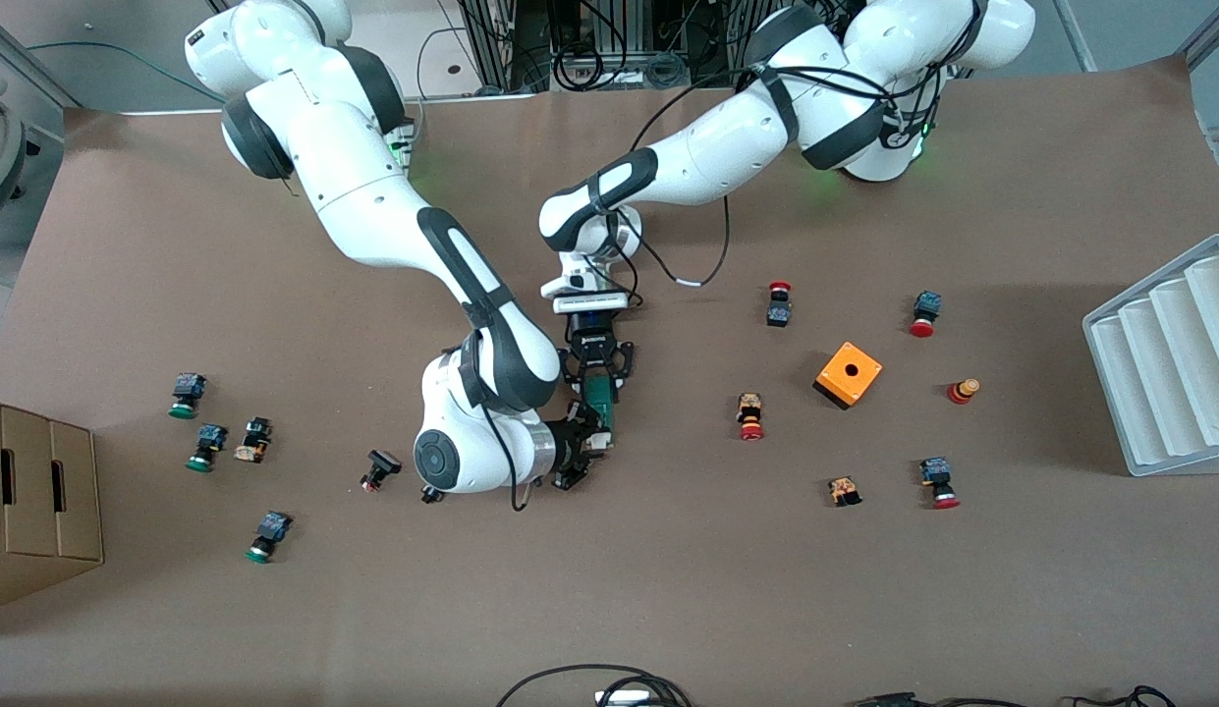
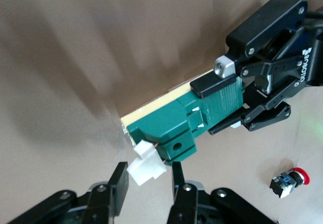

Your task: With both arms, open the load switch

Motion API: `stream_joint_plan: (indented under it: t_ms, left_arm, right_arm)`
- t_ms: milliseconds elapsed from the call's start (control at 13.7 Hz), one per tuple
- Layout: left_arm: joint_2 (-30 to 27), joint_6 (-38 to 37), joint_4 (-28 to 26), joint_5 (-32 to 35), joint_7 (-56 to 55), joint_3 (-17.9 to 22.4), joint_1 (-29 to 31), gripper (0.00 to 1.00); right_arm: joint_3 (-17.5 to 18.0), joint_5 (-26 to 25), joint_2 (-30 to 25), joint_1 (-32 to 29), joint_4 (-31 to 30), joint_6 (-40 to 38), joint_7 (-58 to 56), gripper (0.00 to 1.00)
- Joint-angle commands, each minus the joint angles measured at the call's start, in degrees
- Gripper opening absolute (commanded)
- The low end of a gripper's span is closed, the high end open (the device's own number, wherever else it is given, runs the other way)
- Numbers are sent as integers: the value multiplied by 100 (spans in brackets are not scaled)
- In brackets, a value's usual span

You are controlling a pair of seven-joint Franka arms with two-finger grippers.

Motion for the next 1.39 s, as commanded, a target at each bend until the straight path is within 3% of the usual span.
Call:
stream_joint_plan:
  t_ms: [0, 365, 584, 1313]
  left_arm:
    - [539, 87, 181, 103, -272, -20, -105, 55]
    - [530, 78, 181, 103, -272, -20, -105, 55]
    - [530, 78, 181, 94, -298, -20, -114, 55]
    - [530, 78, 181, 86, -298, -20, -114, 55]
  right_arm:
    - [68, -2, -166, -22, -258, -83, -56, 42]
    - [77, 6, -201, -13, -240, -83, -12, 40]
    - [147, -2, -228, -13, -249, -101, -12, 30]
    - [156, -29, -386, 4, -267, -136, -4, 30]
